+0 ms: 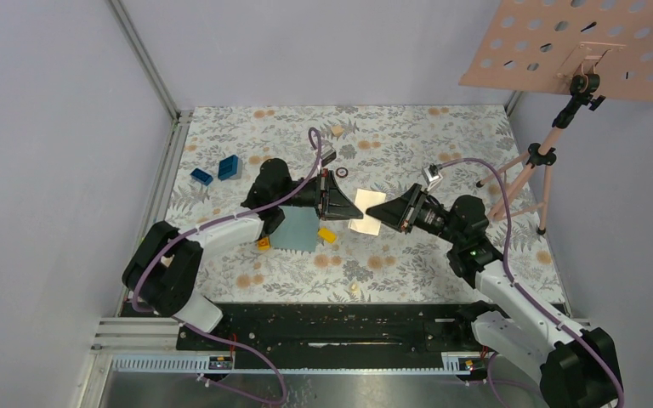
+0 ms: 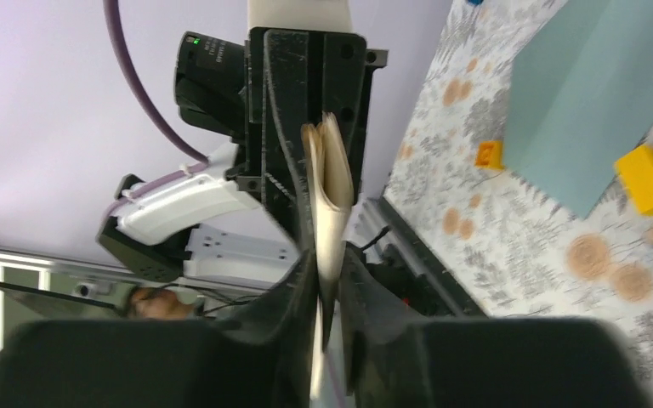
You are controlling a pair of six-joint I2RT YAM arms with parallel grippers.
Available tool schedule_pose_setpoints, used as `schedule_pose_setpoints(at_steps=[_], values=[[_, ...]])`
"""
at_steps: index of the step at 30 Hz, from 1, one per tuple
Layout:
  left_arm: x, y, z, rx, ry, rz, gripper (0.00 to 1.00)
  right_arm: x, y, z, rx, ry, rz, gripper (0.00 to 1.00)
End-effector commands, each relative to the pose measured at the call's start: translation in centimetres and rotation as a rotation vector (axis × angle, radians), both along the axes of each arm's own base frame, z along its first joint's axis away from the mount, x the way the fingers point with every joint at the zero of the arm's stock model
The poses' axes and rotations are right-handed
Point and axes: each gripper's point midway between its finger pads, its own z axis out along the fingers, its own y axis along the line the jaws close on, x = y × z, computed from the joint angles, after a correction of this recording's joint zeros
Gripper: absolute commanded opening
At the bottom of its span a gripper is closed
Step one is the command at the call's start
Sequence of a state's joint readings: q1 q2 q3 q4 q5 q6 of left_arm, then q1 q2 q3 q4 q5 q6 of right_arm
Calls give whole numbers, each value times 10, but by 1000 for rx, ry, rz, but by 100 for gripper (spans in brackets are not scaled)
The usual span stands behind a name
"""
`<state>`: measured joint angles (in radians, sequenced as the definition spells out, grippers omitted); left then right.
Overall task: Place the letter into the envelope and seal it
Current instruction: Pick up the letter from the center of the board.
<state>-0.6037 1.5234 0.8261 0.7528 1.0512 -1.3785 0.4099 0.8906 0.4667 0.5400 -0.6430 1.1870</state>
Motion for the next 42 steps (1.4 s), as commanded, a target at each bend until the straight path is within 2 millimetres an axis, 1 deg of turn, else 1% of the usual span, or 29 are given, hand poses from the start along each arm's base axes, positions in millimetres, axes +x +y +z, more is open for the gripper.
schedule_pose_setpoints(at_steps=[1, 2, 3, 5, 6, 7, 10, 11, 12, 13, 14, 16, 17, 18, 19, 22, 23, 25, 27, 29, 30, 32, 33, 34, 35, 36, 38, 40, 42], values=[[-8, 1, 29, -64, -116, -59, 0, 10, -4, 27, 30, -67, -44, 25], [-9, 2, 31, -66, -119, -60, 0, 10, -4, 30, 35, -74, -48, 3], [-9, 2, 32, -66, -120, -61, 0, 11, -5, 32, 38, -78, -58, 0], [-10, 3, 31, -64, -122, -61, 0, 11, -7, 34, 40, -86, -70, 6], [-11, 3, 30, -61, -121, -59, 0, 12, -8, 35, 39, -86, -76, 20], [-11, 4, 30, -58, -124, -58, 0, 13, -9, 35, 38, -83, -80, 4], [-12, 5, 26, -39, -126, -47, 0, 14, -11, 41, 49, -103, -92, 0], [-13, 6, 25, -32, -126, -43, 0, 15, -10, 41, 45, -98, -90, 20], [-13, 6, 23, -26, -125, -41, 0, 16, -10, 41, 44, -92, -85, 25], [-14, 7, 23, -23, -129, -40, 0, 16, -9, 41, 50, -96, -79, 2], [-16, 8, 22, -18, -128, -42, 0, 16, -9, 42, 63, -97, -78, 0], [-18, 9, 19, -7, -126, -43, 0, 18, -10, 44, 86, -99, -93, 3], [-18, 10, 18, -1, -127, -42, 0, 19, -11, 44, 89, -95, -98, 22], [-19, 11, 16, 4, -130, -43, 0, 19, -10, 44, 88, -96, -99, 6], [-20, 11, 14, 10, -126, -45, 0, 19, -10, 45, 90, -105, -97, 0], [-22, 12, 12, 18, -134, -53, 0, 20, -12, 46, 103, -120, -110, 4], [-21, 12, 12, 24, -134, -54, 0, 22, -11, 44, 97, -106, -111, 21], [-21, 12, 11, 33, -143, -45, 0, 23, -9, 41, 90, -98, -97, 0], [-21, 13, 8, 37, -148, -50, 0, 23, -8, 42, 99, -113, -87, 0], [-22, 13, 5, 40, -144, -67, 0, 25, -6, 43, 102, -99, -81, 20], [-23, 13, 5, 40, -143, -72, 0, 26, -6, 45, 112, -102, -79, 2], [-25, 14, 5, 42, -148, -74, 0, 25, -7, 48, 136, -111, -86, 0], [-25, 14, 3, 48, -148, -72, 0, 25, -7, 47, 137, -106, -89, 5], [-25, 15, 1, 56, -150, -71, 0, 26, -7, 45, 130, -99, -89, 23], [-25, 15, -1, 65, -150, -72, 0, 26, -7, 45, 125, -99, -85, 7], [-25, 15, -3, 73, -153, -74, 0, 25, -6, 46, 128, -108, -78, 0], [-26, 16, -6, 88, -158, -78, 0, 25, -8, 46, 140, -117, -93, 0], [-26, 17, -9, 103, -169, -77, 0, 27, -9, 42, 126, -105, -104, 9], [-25, 18, -11, 116, -177, -73, 0, 27, -8, 40, 117, -104, -101, 0]])
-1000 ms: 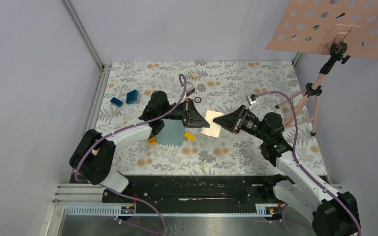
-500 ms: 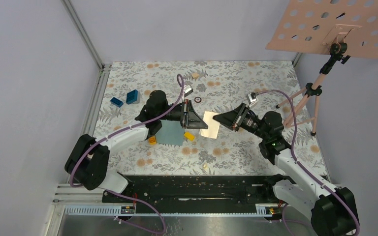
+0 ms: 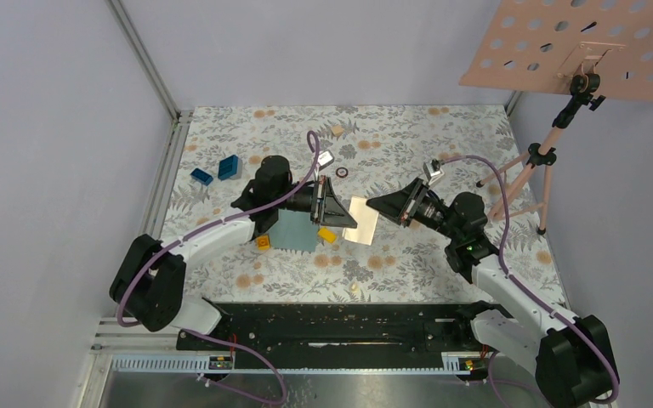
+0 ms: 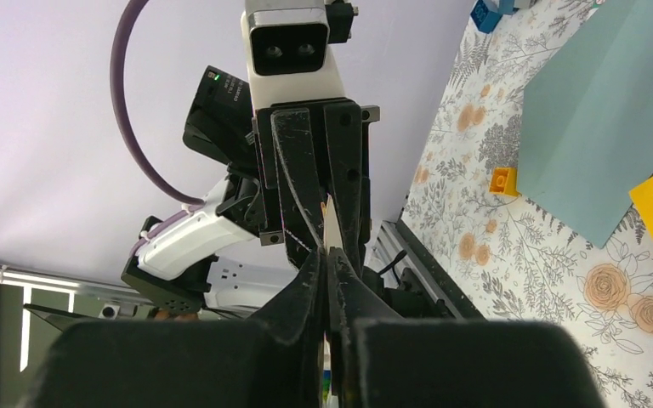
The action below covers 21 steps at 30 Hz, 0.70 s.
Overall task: Place the letter into the envelope and seal it
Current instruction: Pick up the letter from the center of the board.
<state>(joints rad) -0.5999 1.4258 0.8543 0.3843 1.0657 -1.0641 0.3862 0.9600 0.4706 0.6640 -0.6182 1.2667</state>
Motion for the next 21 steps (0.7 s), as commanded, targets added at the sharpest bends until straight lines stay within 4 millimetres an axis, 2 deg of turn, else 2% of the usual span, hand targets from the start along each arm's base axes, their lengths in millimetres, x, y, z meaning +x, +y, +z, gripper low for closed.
schedule_pose_setpoints(at_steps=[1, 2, 3, 4, 5, 6, 7, 11, 14, 16, 18, 21], values=[[-11, 7, 4, 17, -66, -51, 0, 7, -7, 30, 50, -122, -64, 0], [-11, 7, 4, 22, -69, -50, 0, 7, -8, 29, 48, -124, -69, 0], [-10, 8, 4, 24, -70, -46, 0, 8, -8, 28, 34, -123, -70, 20], [-9, 8, 4, 28, -71, -41, 0, 8, -8, 25, 14, -116, -71, 49], [-8, 9, 4, 31, -71, -38, 0, 8, -8, 22, -1, -110, -72, 67], [-6, 11, 4, 33, -71, -29, 0, 7, -9, 19, -12, -104, -73, 76], [-5, 12, 5, 34, -72, -23, 0, 6, -9, 16, -20, -99, -78, 81], [3, 19, 11, 26, -94, 17, 0, 2, -14, -2, -62, -74, -92, 84], [19, 28, 11, 52, -88, 107, 0, -2, -15, -13, -75, -53, -86, 84], [39, 42, -7, 146, -53, 212, 0, -4, -16, -22, -90, -32, -88, 83], [60, 66, -33, 299, -26, 332, 0, -3, -20, -37, -142, 7, -113, 82], [90, 125, -77, 614, -43, 545, 0, -2, -33, -64, -319, 68, -168, 77]])
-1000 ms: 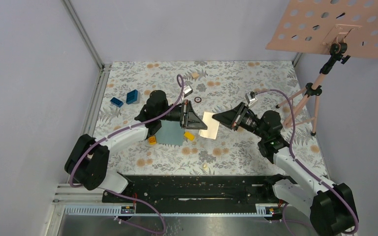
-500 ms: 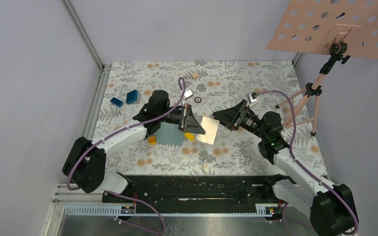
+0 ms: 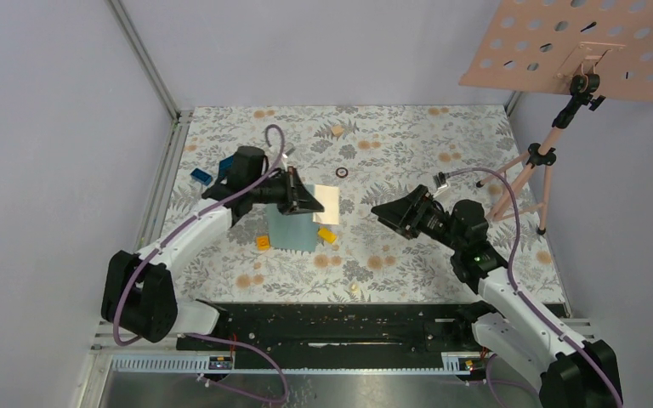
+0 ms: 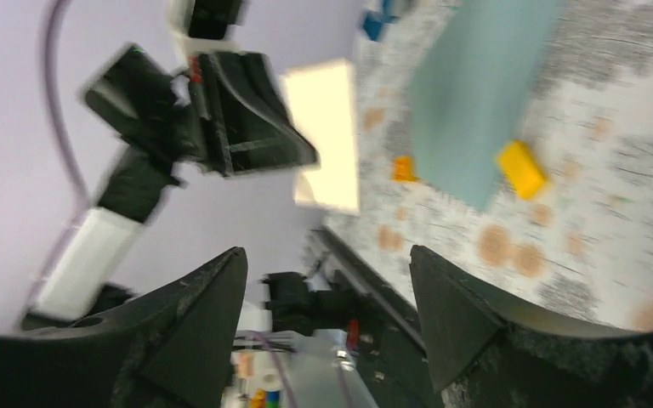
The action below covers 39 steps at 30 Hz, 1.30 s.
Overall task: Place the letter into the envelope and seal it
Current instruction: Pick up the letter from the center of the board, then move the distractor to the center of the board.
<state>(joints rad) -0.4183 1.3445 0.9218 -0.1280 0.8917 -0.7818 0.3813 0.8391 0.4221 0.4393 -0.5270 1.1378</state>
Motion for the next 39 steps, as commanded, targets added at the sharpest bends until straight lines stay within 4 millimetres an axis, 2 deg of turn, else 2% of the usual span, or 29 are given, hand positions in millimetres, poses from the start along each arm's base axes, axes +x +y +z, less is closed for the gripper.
schedule_pose_setpoints(at_steps=[1, 3, 5, 9, 13, 16, 20, 23, 27, 34, 37, 39], values=[[43, 85, -52, 456, -29, 312, 0, 3, -23, -36, -252, 58, -97, 76], [50, 110, -63, 559, -25, 378, 0, 0, -30, -52, -329, 97, -109, 76], [54, 127, -69, 640, -42, 415, 0, -1, -33, -63, -364, 126, -111, 76], [63, 149, -79, 767, -71, 460, 0, 1, -32, -82, -438, 183, -107, 70], [72, 160, -92, 848, -83, 473, 0, 3, -16, -97, -488, 215, -75, 67], [88, 156, -99, 811, -122, 512, 0, 10, 3, -97, -459, 201, -44, 61], [108, 151, -93, 783, -186, 559, 0, 26, 30, -99, -484, 198, 21, 45], [119, 153, -101, 825, -193, 556, 0, 35, 51, -101, -610, 166, 73, 43], [123, 146, -119, 825, -141, 521, 0, 42, 80, -121, -750, 188, 188, 44], [120, 138, -141, 799, -99, 485, 0, 40, 145, -130, -682, 219, 330, 43], [119, 134, -145, 789, -84, 465, 0, 39, 166, -137, -648, 250, 371, 40], [119, 133, -146, 787, -82, 461, 0, 34, 174, -151, -652, 296, 402, 37]])
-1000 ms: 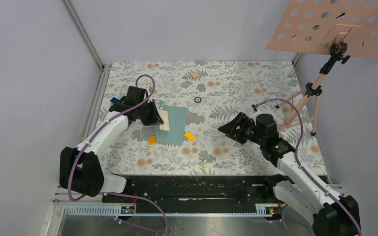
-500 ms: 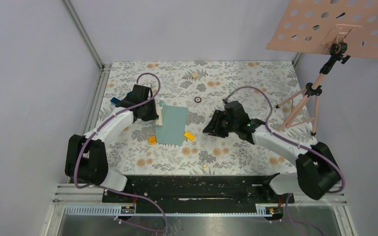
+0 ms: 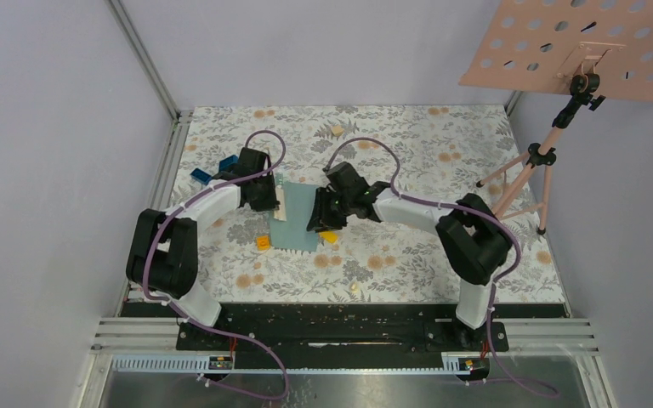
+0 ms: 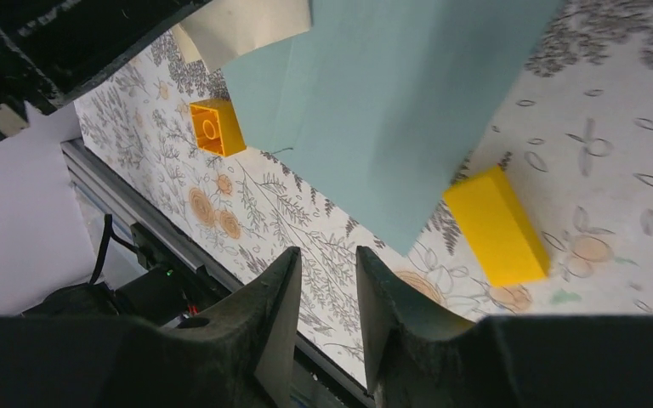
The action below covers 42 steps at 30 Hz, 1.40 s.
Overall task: Place the letter into the envelope and seal it
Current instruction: Move the distractor to the center of the board.
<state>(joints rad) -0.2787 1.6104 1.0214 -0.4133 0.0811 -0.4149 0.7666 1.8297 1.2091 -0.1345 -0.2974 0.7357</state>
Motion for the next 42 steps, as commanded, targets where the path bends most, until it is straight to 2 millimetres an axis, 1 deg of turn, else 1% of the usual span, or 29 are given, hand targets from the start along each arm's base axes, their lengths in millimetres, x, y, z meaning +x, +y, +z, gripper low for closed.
schedule_pose_setpoints(at_steps=[1, 3, 6, 9, 14, 18, 22, 24, 26, 27, 29, 31, 32, 34, 35, 36, 39, 42], values=[[12, -13, 6, -47, -39, -31, 0, -7, 26, -2, 37, 64, 42, 36], [12, -14, 5, -55, -32, -36, 0, -6, 20, -17, -1, 76, 10, 33], [11, -18, 2, -70, -20, -42, 0, -5, 4, -40, -89, 86, -38, 29], [10, -19, 1, -74, -10, -49, 0, -1, -14, -51, -139, 91, -93, 29], [9, -19, 1, -64, -10, -63, 0, 3, -52, -61, -164, 92, -186, 29], [7, -23, 0, -58, -4, -75, 0, 5, -85, -73, -197, 117, -263, 28], [6, -25, 0, -49, -7, -87, 0, 13, -120, -72, -224, 97, -387, 28], [6, -26, 1, -50, -9, -92, 0, 16, -131, -70, -215, 88, -424, 28], [6, -28, 1, -54, -8, -98, 0, 20, -132, -64, -202, 71, -442, 28], [6, -29, 2, -58, -8, -99, 0, 21, -129, -60, -185, 67, -436, 28], [5, -30, 1, -65, -6, -103, 0, 25, -114, -48, -114, 58, -404, 28], [5, -32, 1, -73, -4, -108, 0, 30, -98, -38, -54, 55, -375, 30], [4, -33, 0, -77, 1, -112, 0, 33, -91, -35, -38, 56, -360, 32], [3, -35, -1, -88, 7, -123, 0, 38, -80, -32, -21, 69, -332, 40], [3, -36, -1, -93, 12, -129, 0, 43, -74, -30, -9, 70, -327, 42], [1, -37, -3, -96, 24, -135, 0, 46, -72, -33, -11, 77, -330, 43], [-2, -38, -7, -92, 60, -144, 0, 57, -61, -33, 13, 87, -337, 44], [-4, -39, -12, -91, 85, -147, 0, 62, -54, -38, 19, 108, -335, 44]])
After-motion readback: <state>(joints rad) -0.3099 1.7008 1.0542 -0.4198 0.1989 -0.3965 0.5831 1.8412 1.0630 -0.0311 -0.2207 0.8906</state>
